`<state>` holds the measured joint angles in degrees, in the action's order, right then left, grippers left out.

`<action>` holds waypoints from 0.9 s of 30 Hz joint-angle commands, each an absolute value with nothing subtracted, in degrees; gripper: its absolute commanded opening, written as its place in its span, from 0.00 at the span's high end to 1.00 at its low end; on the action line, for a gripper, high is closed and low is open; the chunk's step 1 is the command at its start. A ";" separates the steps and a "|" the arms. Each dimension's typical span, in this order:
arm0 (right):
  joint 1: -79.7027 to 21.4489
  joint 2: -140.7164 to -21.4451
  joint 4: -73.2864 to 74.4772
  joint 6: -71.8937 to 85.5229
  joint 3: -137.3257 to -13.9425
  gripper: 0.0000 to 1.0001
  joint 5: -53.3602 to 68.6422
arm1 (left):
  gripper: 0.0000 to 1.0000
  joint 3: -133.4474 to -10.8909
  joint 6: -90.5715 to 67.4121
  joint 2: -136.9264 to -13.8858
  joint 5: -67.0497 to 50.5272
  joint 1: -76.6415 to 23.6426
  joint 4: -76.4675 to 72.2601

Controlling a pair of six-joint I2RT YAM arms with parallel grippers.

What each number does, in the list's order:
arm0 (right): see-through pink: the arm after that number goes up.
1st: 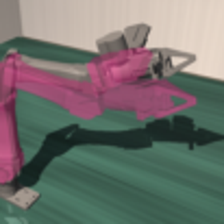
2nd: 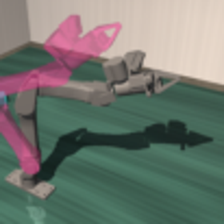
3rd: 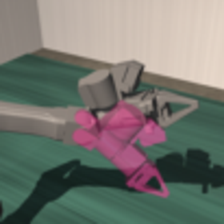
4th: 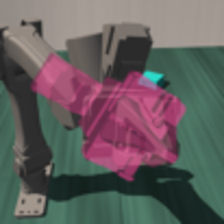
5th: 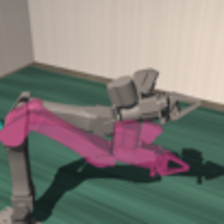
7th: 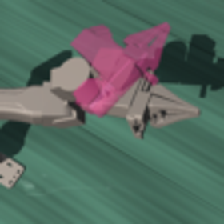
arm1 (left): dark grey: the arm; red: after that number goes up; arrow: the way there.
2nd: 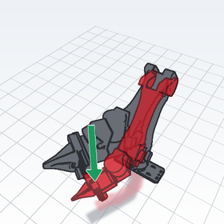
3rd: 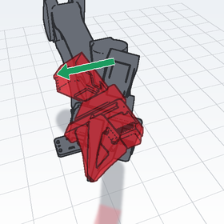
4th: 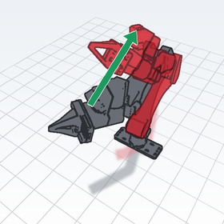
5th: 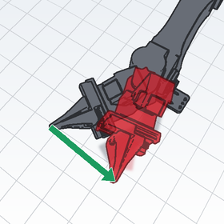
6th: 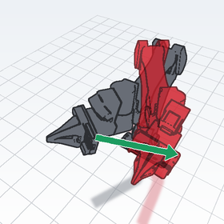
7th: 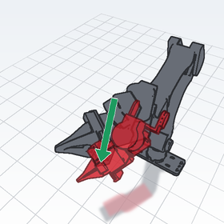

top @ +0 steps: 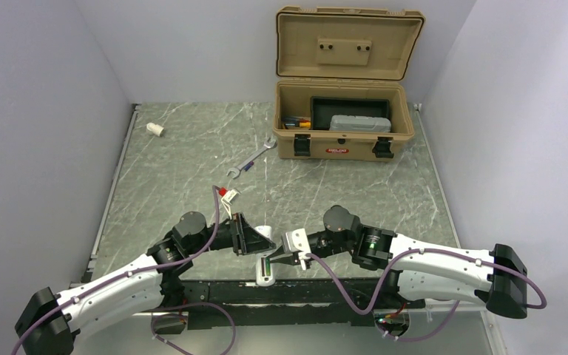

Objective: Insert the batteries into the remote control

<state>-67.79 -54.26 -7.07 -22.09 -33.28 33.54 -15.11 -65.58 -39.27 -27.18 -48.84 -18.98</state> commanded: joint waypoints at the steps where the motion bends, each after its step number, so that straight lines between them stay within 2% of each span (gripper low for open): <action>1: -68.31 -54.64 -5.52 -20.65 -33.49 0.87 38.63 | 1.00 -17.64 -65.44 -39.07 -25.14 -48.58 -24.68; 27: -68.45 -55.56 -4.34 -18.49 -31.69 0.89 40.85 | 1.00 -17.64 -65.59 -37.82 -23.34 -48.56 -24.87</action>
